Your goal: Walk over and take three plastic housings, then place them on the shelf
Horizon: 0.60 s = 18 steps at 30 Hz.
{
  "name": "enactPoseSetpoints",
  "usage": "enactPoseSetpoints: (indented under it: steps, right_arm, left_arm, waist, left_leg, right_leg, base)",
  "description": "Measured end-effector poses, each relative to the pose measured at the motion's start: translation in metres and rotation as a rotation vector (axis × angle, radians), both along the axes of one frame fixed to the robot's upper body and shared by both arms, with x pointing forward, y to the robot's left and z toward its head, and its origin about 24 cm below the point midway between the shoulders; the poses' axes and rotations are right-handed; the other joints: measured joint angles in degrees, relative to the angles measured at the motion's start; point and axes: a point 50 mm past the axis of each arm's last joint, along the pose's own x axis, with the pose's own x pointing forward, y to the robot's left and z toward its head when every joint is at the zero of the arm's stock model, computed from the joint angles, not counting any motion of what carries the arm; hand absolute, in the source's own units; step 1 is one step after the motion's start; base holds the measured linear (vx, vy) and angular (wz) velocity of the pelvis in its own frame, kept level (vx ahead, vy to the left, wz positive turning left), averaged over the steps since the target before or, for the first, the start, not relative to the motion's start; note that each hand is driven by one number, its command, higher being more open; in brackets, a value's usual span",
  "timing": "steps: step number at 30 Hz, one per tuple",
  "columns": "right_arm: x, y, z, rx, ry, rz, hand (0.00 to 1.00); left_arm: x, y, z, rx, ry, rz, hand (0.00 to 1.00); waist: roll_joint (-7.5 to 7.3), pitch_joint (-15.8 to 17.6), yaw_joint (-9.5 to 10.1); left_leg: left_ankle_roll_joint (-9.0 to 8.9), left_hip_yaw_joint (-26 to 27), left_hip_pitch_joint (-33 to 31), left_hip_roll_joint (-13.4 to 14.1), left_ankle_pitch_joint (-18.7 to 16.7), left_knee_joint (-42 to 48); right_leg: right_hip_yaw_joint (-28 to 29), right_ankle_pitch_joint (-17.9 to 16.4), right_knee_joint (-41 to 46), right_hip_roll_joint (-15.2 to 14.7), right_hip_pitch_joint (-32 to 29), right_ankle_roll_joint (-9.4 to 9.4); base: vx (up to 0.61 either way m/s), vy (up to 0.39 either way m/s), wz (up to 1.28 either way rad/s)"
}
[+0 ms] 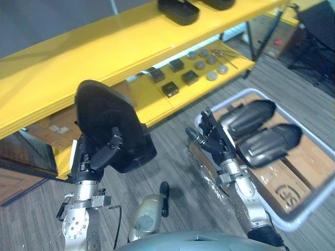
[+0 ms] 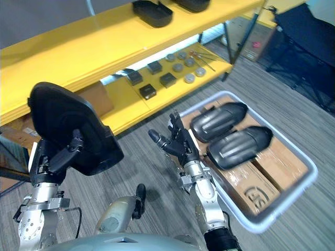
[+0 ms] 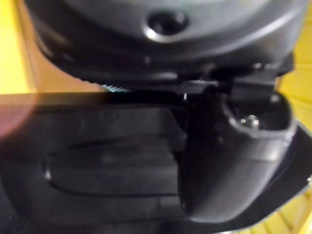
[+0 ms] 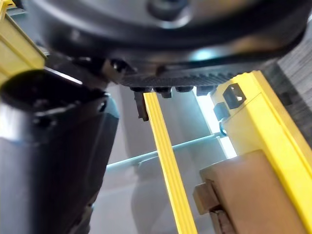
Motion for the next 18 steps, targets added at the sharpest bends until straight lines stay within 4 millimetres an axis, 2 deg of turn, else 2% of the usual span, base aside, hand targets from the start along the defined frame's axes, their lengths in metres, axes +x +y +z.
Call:
enactPoseSetpoints:
  steps: [1, 2, 3, 4, 5, 6, 7, 8, 9, 10, 11, 12, 13, 14, 15, 16, 17, 18]
  right_arm:
    - [0.003, 0.000, 0.003, -0.002, -0.013, -0.017, 1.00]
    - [0.005, 0.002, 0.005, -0.002, -0.030, -0.017, 1.00]
    - [0.005, 0.003, 0.006, -0.004, -0.037, -0.015, 1.00]
    - [0.007, 0.007, 0.009, -0.010, -0.059, -0.009, 1.00]
    - [0.008, 0.009, 0.012, -0.004, -0.078, -0.006, 1.00]
    - [0.009, 0.008, 0.013, -0.006, -0.085, -0.005, 1.00]
    - [0.009, 0.007, 0.014, -0.011, -0.088, -0.006, 1.00]
    - [0.011, 0.004, 0.016, -0.020, -0.095, -0.011, 1.00]
    - [0.012, 0.001, 0.017, -0.025, -0.101, -0.019, 1.00]
    - [0.014, -0.007, 0.020, -0.024, -0.107, -0.037, 1.00]
    - [0.014, -0.012, 0.020, -0.011, -0.108, -0.053, 1.00]
    - [0.015, -0.022, 0.021, 0.028, -0.106, -0.098, 1.00]
    - [0.014, -0.031, 0.021, 0.058, -0.104, -0.145, 1.00]
    - [0.012, -0.035, 0.020, 0.077, -0.100, -0.166, 1.00]
    - [0.008, -0.045, 0.017, 0.104, -0.087, -0.210, 1.00]
    - [0.004, -0.054, 0.015, 0.112, -0.080, -0.246, 1.00]
    - [0.003, -0.059, 0.016, 0.111, -0.081, -0.264, 1.00]
    - [0.002, -0.068, 0.017, 0.120, -0.086, -0.292, 1.00]
  left_arm:
    - [0.000, 0.007, 0.003, 0.014, -0.009, 0.030, 0.00]
    - [-0.003, 0.015, 0.004, 0.026, -0.012, 0.077, 0.00]
    - [-0.005, 0.019, 0.005, 0.030, -0.010, 0.103, 0.00]
    - [-0.007, 0.024, 0.005, 0.029, -0.008, 0.154, 0.00]
    - [-0.008, 0.028, 0.006, 0.024, -0.008, 0.200, 0.00]
    - [-0.008, 0.029, 0.006, 0.019, -0.009, 0.215, 0.00]
    - [-0.007, 0.029, 0.006, 0.014, -0.011, 0.224, 0.00]
    - [-0.005, 0.029, 0.008, 0.009, -0.020, 0.236, 0.00]
    - [-0.003, 0.029, 0.009, 0.004, -0.029, 0.243, 0.00]
    - [0.003, 0.027, 0.012, -0.011, -0.048, 0.261, 0.00]
    - [0.006, 0.026, 0.012, -0.023, -0.056, 0.271, 0.00]
    - [0.011, 0.026, 0.012, -0.041, -0.059, 0.298, 0.00]
    - [0.013, 0.028, 0.008, -0.039, -0.039, 0.335, 0.00]
    - [0.012, 0.029, 0.005, -0.030, -0.024, 0.360, 0.00]
    - [0.009, 0.031, 0.001, -0.026, 0.001, 0.397, 0.00]
    - [0.003, 0.033, -0.002, -0.013, 0.025, 0.435, 0.00]
    - [0.001, 0.033, -0.006, -0.021, 0.042, 0.449, 0.00]
    - [-0.007, 0.030, -0.013, -0.040, 0.077, 0.469, 0.00]
  waist:
    - [-0.20, -0.06, 0.08]
    - [-0.41, -0.30, 0.45]
    - [-0.54, -0.45, 0.67]
    - [-0.61, -0.62, 0.76]
    - [-0.46, -0.67, 0.70]
    - [-0.33, -0.73, 0.52]
    - [-0.14, -0.81, 0.00]
    - [0.14, -0.87, -0.85]
    - [0.24, -0.88, -1.20]
    - [0.78, -0.60, -2.11]
    - [0.79, -0.61, -2.45]
    - [0.58, -0.74, -3.26]
    - [0.78, -0.64, -3.98]
    - [0.24, -0.95, -4.25]
    - [-1.06, -2.05, -4.37]
    - [-3.11, -3.29, -4.33]
    - [-2.47, -3.42, -4.34]
    - [-0.58, -3.76, -4.19]
  left_leg:
    - [0.03, -0.88, 1.00, -0.91, -1.09, -0.15]
    - [0.41, -1.71, 2.71, -1.54, -2.01, -1.33]
    - [0.54, -2.01, 3.76, -1.72, -2.19, -2.30]
    - [0.93, -3.00, 5.53, -1.89, -2.49, -3.76]
    - [1.21, -4.30, 7.53, -2.04, -2.66, -5.13]
    - [1.37, -5.39, 9.15, -2.09, -2.73, -5.99]
    - [1.51, -6.80, 10.54, -2.14, -2.85, -6.77]
    - [1.23, -8.91, 12.01, -2.13, -3.43, -7.33]
    - [1.42, -9.98, 12.30, -2.12, -3.69, -7.35]
    - [1.57, -12.50, 12.75, -2.29, -4.24, -6.98]
    - [1.55, -13.94, 13.08, -2.45, -4.48, -6.90]
    - [1.20, -16.52, 13.96, -2.74, -4.87, -6.92]
    - [0.70, -19.24, 15.08, -3.43, -5.59, -6.90]
    - [0.48, -20.49, 15.64, -3.96, -6.14, -6.73]
    - [0.30, -22.44, 15.77, -5.45, -7.67, -5.74]
    - [-0.29, -23.02, 15.63, -6.72, -9.75, -4.13]
    - [-0.24, -22.72, 15.62, -6.10, -11.03, -2.96]
    - [-1.17, -21.00, 15.50, -3.69, -13.33, -0.63]
  right_leg:
    - [0.68, 2.84, 7.00, -2.53, -2.29, -1.68]
    - [2.55, 8.39, 14.50, -5.18, -5.33, -5.07]
    - [3.86, 10.45, 17.59, -5.98, -6.71, -6.01]
    - [6.45, 9.43, 22.52, -6.16, -9.66, -6.11]
    - [7.78, 6.65, 25.02, -5.54, -12.25, -5.98]
    - [8.35, 4.62, 25.01, -4.45, -13.90, -6.34]
    - [8.42, 2.90, 23.76, -3.28, -15.39, -7.01]
    - [9.79, 1.60, 20.34, -0.82, -18.51, -8.51]
    - [11.57, 1.50, 17.84, 0.69, -20.33, -8.68]
    - [15.64, 1.77, 11.87, 3.54, -23.75, -8.29]
    - [17.79, 2.32, 8.70, 4.79, -25.26, -7.48]
    - [21.29, 3.90, 2.82, 6.85, -27.01, -5.41]
    - [23.68, 5.48, -2.72, 7.58, -27.55, -3.86]
    - [24.64, 6.53, -4.72, 7.64, -27.47, -4.57]
    - [26.07, 7.40, -7.54, 7.40, -27.26, -5.94]
    - [26.63, 9.72, -9.79, 6.74, -26.07, -6.74]
    - [26.07, 10.64, -9.80, 6.93, -25.20, -6.58]
    - [23.81, 11.24, -10.54, 7.90, -23.28, -7.20]
  base:
    - [0.31, 0.186, 0.58]
    - [0.33, 0.176, 0.37]
    - [0.36, 0.148, 0.23]
    - [0.33, 0.101, 0.22]
    - [0.38, 0.106, 0.33]
    - [0.30, 0.073, 0.45]
    - [0.26, 0.038, 0.66]
    - [0.18, 0.006, 0.71]
    - [0.20, -0.025, 0.97]
    - [0.15, -0.045, 0.89]
    - [0.20, -0.094, 1.25]
    - [0.22, -0.142, 1.33]
    - [0.23, -0.169, 1.31]
    - [0.34, -0.293, 1.23]
    - [0.39, -0.358, 1.11]
    - [0.41, -0.379, 1.05]
    - [0.35, -0.299, 0.85]
    - [0.33, -0.222, 0.71]
